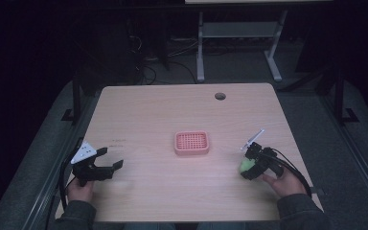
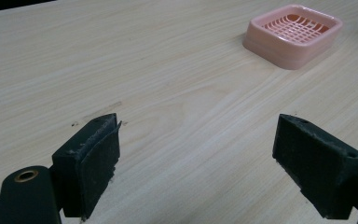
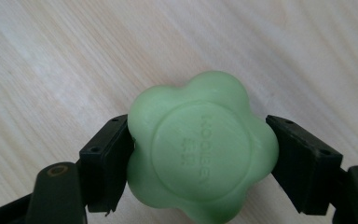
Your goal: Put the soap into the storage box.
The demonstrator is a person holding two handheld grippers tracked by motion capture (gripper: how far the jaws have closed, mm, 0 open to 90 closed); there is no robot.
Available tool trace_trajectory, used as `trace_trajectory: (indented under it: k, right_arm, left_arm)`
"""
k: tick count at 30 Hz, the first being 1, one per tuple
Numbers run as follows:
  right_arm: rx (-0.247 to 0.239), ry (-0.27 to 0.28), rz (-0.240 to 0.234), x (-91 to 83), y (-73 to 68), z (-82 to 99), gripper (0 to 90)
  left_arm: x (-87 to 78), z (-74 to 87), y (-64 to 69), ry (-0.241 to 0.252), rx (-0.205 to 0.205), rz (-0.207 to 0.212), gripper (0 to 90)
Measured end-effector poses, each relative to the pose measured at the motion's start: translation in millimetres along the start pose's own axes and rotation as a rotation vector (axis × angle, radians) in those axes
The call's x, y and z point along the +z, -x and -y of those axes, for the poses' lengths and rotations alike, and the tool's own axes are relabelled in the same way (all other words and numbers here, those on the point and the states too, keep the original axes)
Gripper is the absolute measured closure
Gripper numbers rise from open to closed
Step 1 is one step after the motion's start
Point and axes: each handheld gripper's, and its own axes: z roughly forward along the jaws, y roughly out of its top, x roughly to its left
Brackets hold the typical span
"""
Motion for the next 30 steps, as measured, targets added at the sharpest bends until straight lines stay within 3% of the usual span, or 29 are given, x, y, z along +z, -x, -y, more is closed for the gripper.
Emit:
trace_trajectory:
  k: [12,25,30]
  right_arm:
    - [-0.035,0.058,-0.026,-15.6,-2.4,-24.8,25.8]
    - [-0.117,0.081,-0.04,-12.3,-10.2,-67.7,25.7]
    - [-0.127,0.094,-0.06,-11.5,-10.7,-81.6,25.7]
  left_arm:
    - [-0.5,0.2,-1.1,0.003,-0.002,0.0,14.4]
    - [-0.4,0.0,-1.6,0.009,-0.013,0.005,14.4]
    - [-0.5,0.1,-2.2,0.007,-0.013,0.003,14.4]
